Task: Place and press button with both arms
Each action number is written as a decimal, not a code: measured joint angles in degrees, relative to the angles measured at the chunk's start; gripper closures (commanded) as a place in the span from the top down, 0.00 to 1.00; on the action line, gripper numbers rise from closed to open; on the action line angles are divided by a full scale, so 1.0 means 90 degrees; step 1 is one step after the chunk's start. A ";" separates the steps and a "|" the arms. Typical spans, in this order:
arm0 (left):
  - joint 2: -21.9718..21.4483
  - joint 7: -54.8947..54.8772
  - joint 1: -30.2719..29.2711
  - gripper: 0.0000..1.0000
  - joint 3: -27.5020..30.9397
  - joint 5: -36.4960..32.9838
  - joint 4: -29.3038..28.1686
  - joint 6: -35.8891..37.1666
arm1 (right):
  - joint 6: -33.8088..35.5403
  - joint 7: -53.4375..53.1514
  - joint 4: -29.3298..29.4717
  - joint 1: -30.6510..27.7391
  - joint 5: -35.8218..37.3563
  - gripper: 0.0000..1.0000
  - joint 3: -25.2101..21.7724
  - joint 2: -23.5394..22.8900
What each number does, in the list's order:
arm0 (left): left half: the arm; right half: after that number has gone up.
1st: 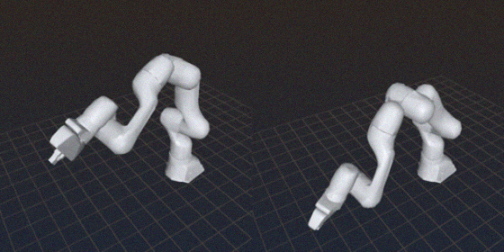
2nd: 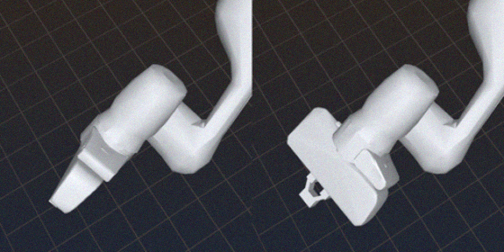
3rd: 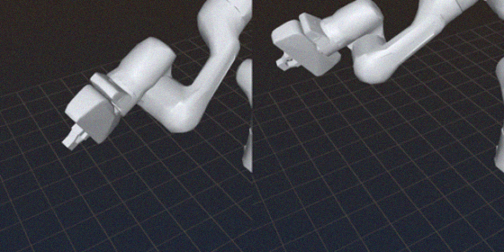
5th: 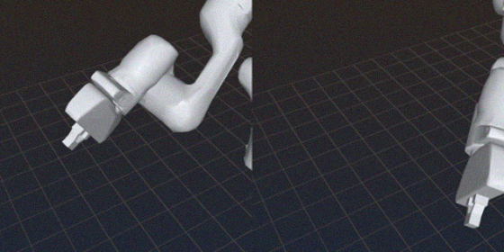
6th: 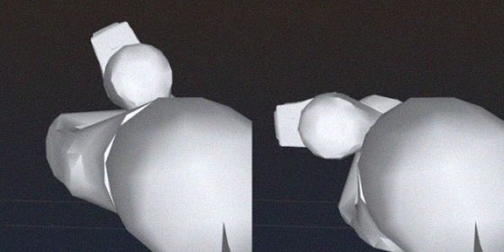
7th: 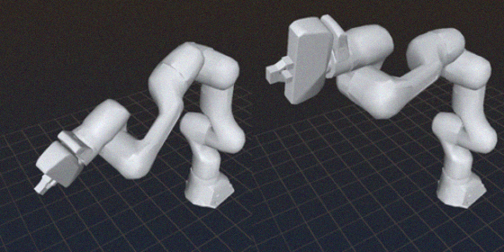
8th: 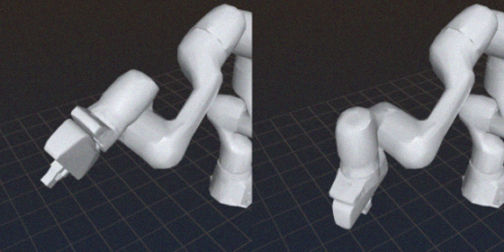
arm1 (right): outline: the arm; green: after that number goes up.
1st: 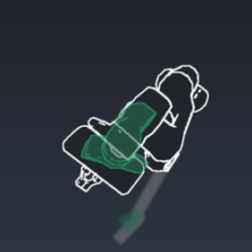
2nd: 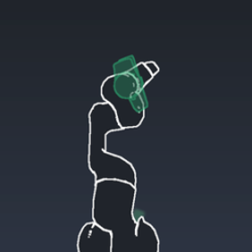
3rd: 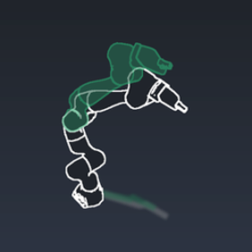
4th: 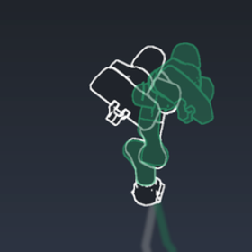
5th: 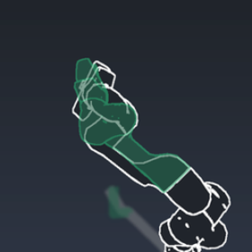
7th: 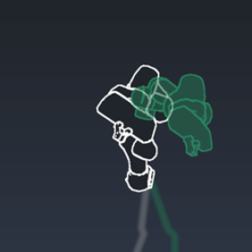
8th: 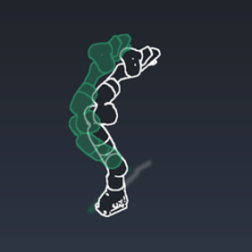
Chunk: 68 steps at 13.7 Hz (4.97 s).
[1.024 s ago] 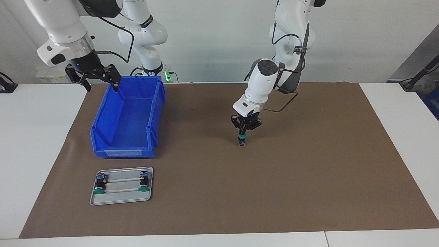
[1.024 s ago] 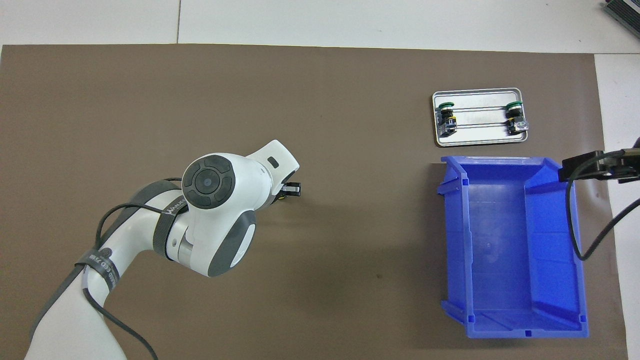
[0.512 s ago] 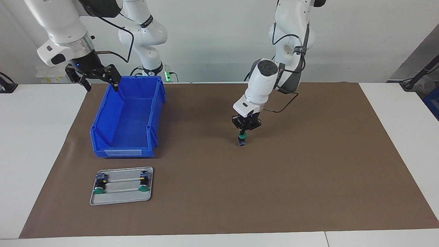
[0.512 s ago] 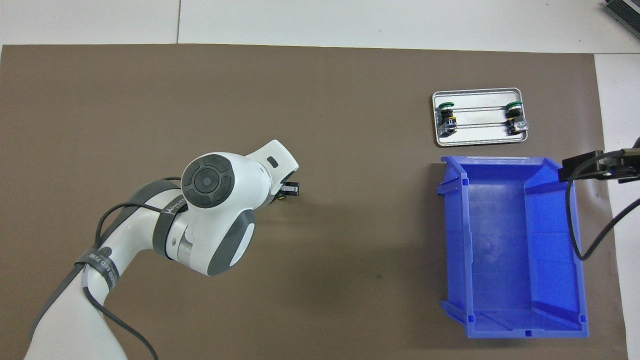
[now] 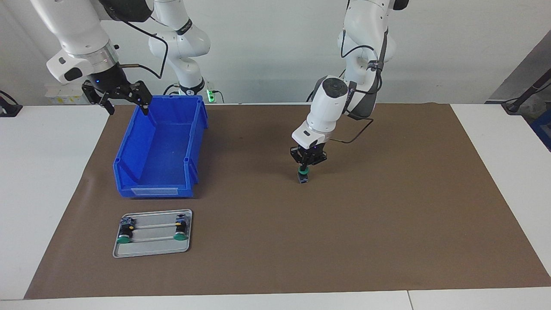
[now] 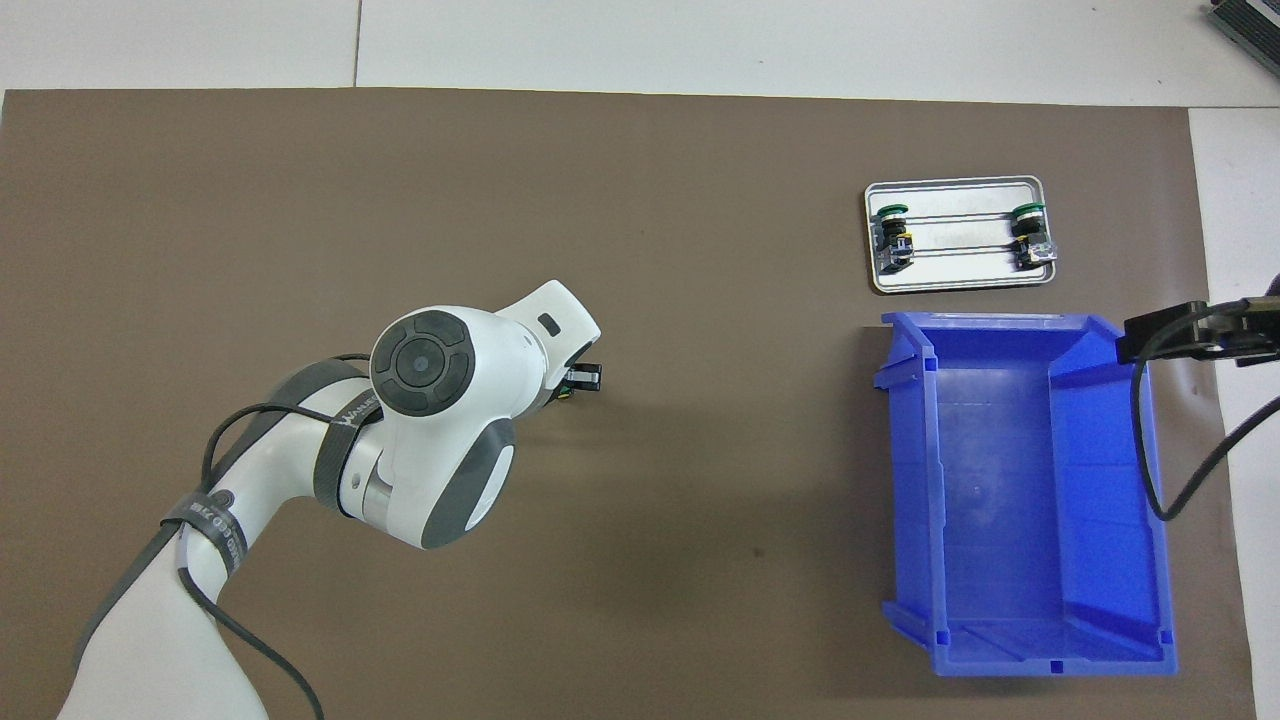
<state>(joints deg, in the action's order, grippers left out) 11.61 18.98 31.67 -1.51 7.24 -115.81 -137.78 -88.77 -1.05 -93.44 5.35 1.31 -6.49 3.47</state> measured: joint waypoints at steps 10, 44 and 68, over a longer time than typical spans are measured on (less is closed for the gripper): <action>0.0028 -0.0088 0.0031 0.06 0.0003 -0.0171 -0.0001 0.0002 | 0.0000 0.0000 0.0000 0.0000 0.0000 1.00 0.0000 0.0000; -0.1455 -0.3127 -0.2945 1.00 0.0193 -0.0812 0.1580 0.4167 | -0.3819 -0.6129 0.0563 0.4378 -0.0350 1.00 0.0076 -0.3247; -0.1567 -0.3177 -0.3193 1.00 0.0194 -0.1098 0.1812 0.4513 | -0.4773 -0.6875 0.0360 0.4591 -0.0232 0.00 0.0056 -0.4058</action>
<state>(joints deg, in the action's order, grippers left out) -2.49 -9.61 2.93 0.24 -2.65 -99.50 -97.16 -131.73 -62.92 -90.19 46.67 -0.78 -5.98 -33.05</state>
